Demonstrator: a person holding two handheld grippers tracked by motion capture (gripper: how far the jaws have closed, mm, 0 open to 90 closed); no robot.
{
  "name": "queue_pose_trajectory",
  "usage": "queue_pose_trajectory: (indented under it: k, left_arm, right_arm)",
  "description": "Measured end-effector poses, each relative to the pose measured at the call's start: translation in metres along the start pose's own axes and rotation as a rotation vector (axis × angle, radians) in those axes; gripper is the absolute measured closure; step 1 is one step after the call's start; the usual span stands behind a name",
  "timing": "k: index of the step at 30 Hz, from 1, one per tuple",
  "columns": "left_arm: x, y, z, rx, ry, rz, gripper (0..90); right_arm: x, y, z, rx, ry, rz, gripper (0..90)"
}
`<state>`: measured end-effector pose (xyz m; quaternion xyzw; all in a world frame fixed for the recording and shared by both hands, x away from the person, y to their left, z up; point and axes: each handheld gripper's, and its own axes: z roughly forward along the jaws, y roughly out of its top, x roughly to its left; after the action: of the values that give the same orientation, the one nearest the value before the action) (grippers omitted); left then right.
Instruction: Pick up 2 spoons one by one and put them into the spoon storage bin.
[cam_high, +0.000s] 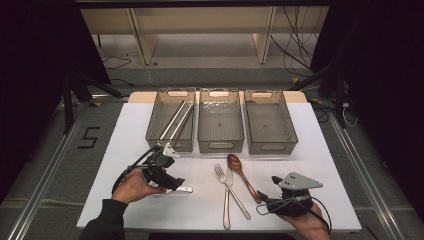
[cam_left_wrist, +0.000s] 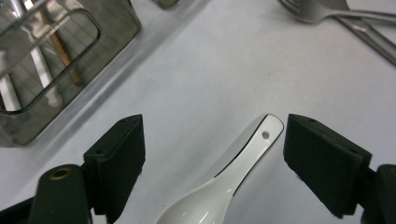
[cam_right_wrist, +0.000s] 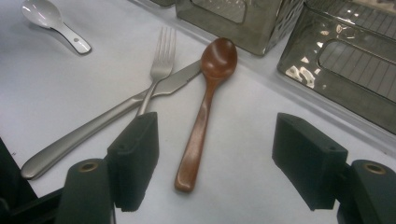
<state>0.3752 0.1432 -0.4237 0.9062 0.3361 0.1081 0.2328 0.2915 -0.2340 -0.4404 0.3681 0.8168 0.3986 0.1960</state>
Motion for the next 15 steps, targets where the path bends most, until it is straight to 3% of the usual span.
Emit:
queue_pose_trajectory:
  k: [6,15]
  left_arm:
    - [-0.004,-0.002,0.009,0.078,-0.001,0.046,20.7]
    - [-0.008,-0.003,0.015,0.124,-0.013,0.092,26.3]
  right_arm:
    - [-0.001,-0.001,0.000,0.004,0.000,0.002,32.4]
    - [-0.001,-0.001,-0.001,0.005,-0.003,-0.005,32.4]
